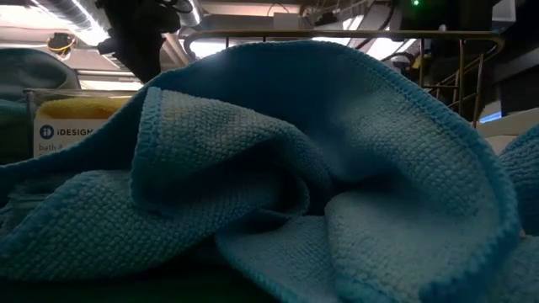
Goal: Sort microfiber towel by color & place in baskets
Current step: Put the top right orange microfiber cloth into the right transparent bin
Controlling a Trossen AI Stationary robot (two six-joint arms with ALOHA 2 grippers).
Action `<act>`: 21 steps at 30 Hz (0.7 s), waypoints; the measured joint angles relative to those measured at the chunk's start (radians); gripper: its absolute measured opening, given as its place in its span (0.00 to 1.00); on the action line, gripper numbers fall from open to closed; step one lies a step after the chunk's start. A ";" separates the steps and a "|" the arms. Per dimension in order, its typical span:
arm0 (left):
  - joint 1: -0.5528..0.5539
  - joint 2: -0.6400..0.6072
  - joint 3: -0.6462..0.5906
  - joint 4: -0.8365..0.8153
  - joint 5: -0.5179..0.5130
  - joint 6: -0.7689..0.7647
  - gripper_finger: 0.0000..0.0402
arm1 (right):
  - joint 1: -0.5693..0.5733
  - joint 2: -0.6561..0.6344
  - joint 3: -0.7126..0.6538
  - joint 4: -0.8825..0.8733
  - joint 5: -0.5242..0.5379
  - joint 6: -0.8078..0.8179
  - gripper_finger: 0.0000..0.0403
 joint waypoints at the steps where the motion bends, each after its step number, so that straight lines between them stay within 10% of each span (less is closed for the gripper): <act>1: 0.000 0.000 0.000 0.000 0.000 0.000 0.29 | 0.000 0.000 -0.006 -0.001 -0.019 0.000 0.37; 21: 0.000 0.000 0.000 0.000 0.025 -0.032 0.29 | -0.001 -0.004 -0.159 0.097 -0.260 -0.002 0.37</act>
